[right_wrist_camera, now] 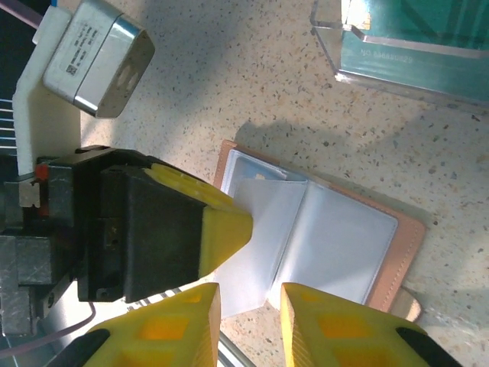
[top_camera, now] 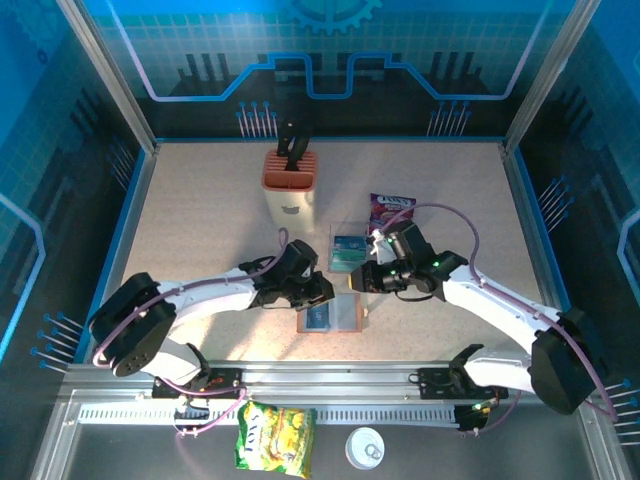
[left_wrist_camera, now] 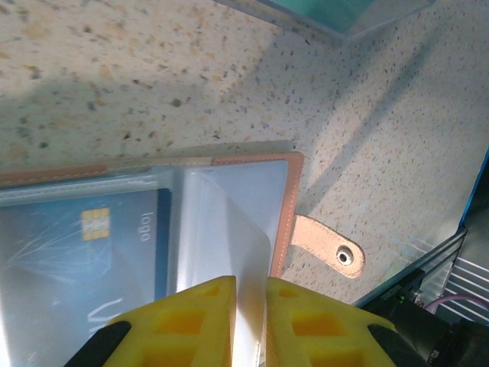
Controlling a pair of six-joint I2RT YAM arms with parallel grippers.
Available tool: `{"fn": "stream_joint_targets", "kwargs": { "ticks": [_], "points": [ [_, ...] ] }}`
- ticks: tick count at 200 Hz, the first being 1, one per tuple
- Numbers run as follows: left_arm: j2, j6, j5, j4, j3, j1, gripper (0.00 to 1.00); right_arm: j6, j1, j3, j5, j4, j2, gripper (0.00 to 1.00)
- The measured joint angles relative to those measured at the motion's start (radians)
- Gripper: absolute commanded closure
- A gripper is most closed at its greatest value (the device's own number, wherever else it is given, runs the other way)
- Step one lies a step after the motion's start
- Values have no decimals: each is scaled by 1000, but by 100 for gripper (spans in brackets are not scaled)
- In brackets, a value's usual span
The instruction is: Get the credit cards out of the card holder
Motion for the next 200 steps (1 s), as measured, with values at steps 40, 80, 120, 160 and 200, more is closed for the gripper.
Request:
{"fn": "stream_joint_targets", "kwargs": {
  "ticks": [40,80,120,160,200],
  "points": [
    [88,5,16,19,68,-20,73,-13,-10,18,1,-32,-5,73],
    [135,26,26,31,125,-24,61,-27,-18,37,1,-56,-10,72],
    [136,37,24,32,148,-21,52,-33,-22,48,0,-63,-10,72],
    [104,37,17,32,110,-3,52,-26,-22,48,-5,-62,-10,72],
    [-9,60,-18,2,42,43,57,2,-18,29,-11,-26,-8,73]
  ]
}}
